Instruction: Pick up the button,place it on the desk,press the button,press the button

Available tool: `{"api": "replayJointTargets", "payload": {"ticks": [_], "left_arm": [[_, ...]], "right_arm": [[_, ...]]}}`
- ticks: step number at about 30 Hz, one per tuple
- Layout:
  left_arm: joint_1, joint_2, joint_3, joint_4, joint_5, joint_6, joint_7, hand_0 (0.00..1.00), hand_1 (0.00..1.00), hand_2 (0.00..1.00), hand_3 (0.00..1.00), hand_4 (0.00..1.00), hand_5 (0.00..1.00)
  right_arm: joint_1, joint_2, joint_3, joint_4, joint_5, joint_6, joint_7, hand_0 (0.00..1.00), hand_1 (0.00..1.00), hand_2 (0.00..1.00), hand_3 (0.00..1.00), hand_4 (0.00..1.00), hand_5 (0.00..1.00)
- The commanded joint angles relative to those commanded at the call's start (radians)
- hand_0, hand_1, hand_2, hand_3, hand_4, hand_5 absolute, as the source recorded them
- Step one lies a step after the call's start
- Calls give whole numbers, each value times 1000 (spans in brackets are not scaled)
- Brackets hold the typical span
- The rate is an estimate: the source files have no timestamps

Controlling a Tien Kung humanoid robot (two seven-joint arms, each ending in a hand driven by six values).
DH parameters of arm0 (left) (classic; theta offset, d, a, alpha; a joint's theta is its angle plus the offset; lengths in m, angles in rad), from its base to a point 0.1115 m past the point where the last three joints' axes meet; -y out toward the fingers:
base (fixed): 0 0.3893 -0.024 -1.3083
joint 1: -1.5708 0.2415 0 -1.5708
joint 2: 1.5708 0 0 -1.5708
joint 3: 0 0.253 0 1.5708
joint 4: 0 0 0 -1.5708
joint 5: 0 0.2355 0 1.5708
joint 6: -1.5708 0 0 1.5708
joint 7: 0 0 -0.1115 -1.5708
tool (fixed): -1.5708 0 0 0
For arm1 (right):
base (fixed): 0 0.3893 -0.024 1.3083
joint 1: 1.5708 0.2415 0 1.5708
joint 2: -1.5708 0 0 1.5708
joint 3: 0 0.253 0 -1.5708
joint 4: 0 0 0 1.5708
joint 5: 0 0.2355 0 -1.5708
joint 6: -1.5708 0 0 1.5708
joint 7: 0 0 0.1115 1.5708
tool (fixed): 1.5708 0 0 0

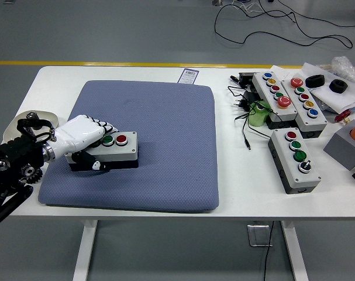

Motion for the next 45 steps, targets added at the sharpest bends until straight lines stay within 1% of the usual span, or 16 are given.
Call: {"api": "replayJointTargets", "payload": {"ticks": [2,12,14,15,16,20,21,24,26,27,30,32,33,35,39,45], "left_arm": [[6,2,-15,-17,2,-5,4,998,998,998,990,998,483],[72,23,-138,-149,3,-78,13,998,998,998,994,998,483],[106,26,-194,-200,6,-108,23,998,998,998,994,998,483],[127,25,-229,-229,2,-123,34,993,957,998,985,986,548],[146,24,-265,-258,-6,-131,45,993,957,998,985,986,548],[217,17,-385,-373,-20,-116,116,993,957,998,985,986,548],[228,17,-403,-398,-21,-103,133,206,303,351,849,817,988],[247,24,-417,-462,-69,-70,187,206,303,351,849,817,988],[252,26,-412,-491,-102,-70,229,206,303,351,849,817,988],[253,26,-408,-498,-112,-77,247,2,2,4,652,743,998],[253,23,-393,-507,-154,-91,276,2,2,4,652,743,998],[252,20,-384,-513,-189,-135,302,2,2,4,652,743,998],[252,20,-381,-515,-201,-153,312,2,2,2,657,674,998],[251,20,-375,-521,-209,-208,344,2,2,2,657,674,998],[250,19,-368,-528,-216,-282,382,2,2,2,661,657,998],[256,20,-363,-540,-218,-331,407,2,2,2,653,647,998]], "right_arm": [[1,0,1,0,-2,0,0,664,669,689,591,429,270],[1,-1,2,0,-2,1,0,664,670,690,592,429,270],[1,-1,3,0,-3,1,1,664,670,690,592,429,270],[0,-1,3,0,-3,1,1,664,671,690,592,429,270],[0,-1,3,0,-3,0,1,664,671,690,592,429,270],[-2,-1,3,0,0,0,2,664,671,690,592,429,270],[-2,-1,4,0,-1,1,2,664,670,690,592,429,270],[-2,-1,6,0,-2,1,1,664,670,690,592,429,270],[-3,0,6,0,-2,1,1,664,670,690,592,429,270],[-3,0,6,0,-2,1,1,664,670,690,592,429,270],[-3,1,6,0,-3,1,0,664,670,690,592,429,270],[-5,1,6,0,-3,0,-1,664,670,690,592,429,270],[-5,1,6,0,-3,0,-2,664,670,690,592,429,270],[-5,1,7,0,-4,0,-2,664,670,690,592,429,270],[-7,1,7,0,-3,0,-3,663,670,690,592,428,270],[-10,1,6,0,-3,0,-3,663,670,689,592,429,270]]}}
